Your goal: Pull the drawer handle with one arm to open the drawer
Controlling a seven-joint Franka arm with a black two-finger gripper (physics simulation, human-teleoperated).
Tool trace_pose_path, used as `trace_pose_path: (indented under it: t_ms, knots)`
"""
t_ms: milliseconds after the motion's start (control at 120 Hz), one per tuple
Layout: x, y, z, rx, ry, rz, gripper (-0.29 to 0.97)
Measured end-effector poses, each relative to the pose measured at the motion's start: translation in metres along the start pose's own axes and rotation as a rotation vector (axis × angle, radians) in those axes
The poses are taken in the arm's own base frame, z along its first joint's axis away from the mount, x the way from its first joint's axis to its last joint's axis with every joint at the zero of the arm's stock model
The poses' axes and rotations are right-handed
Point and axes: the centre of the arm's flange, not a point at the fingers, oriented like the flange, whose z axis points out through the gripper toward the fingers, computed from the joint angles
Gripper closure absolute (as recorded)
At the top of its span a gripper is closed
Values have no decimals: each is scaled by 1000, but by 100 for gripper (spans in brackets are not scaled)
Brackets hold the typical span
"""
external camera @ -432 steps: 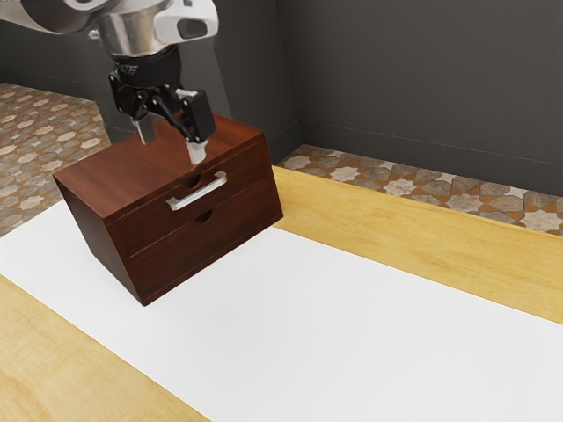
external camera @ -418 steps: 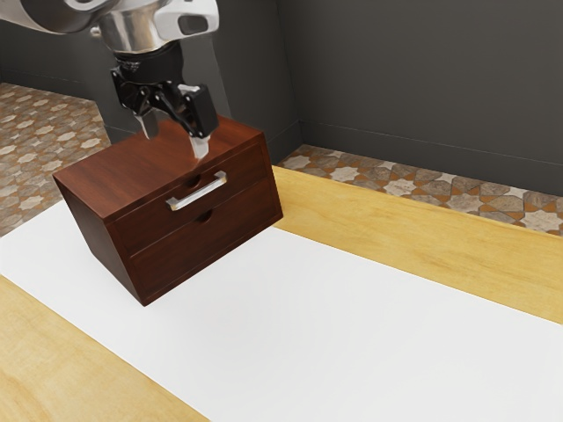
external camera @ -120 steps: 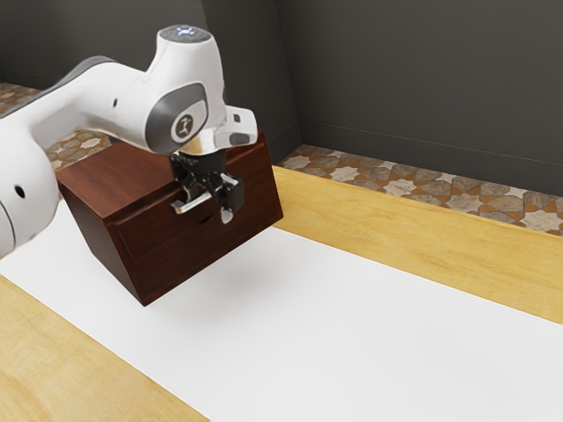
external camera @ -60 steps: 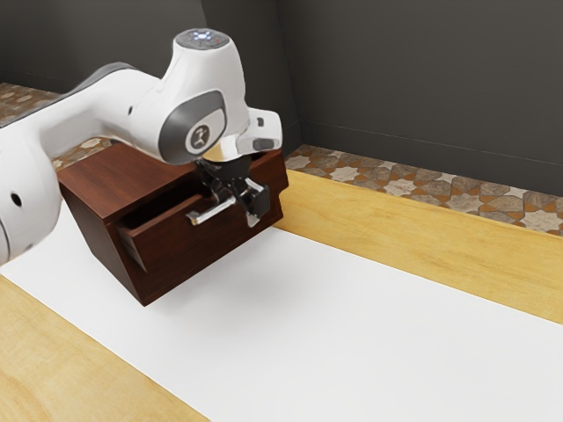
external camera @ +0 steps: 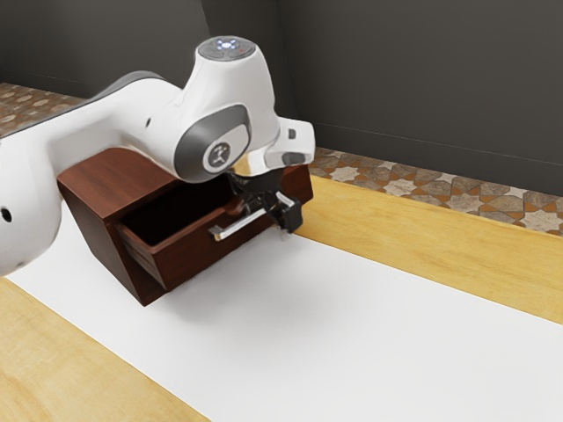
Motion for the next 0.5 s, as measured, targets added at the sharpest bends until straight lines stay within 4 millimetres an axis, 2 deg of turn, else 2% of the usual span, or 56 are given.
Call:
trace_pose_path:
  t_ms: [92, 333, 500]
  knots:
    - [0, 14, -6, 0, 12, 20, 21]
    - [1, 44, -7, -2, 19, 64, 14]
    - [1, 56, -11, -4, 28, 77, 20]
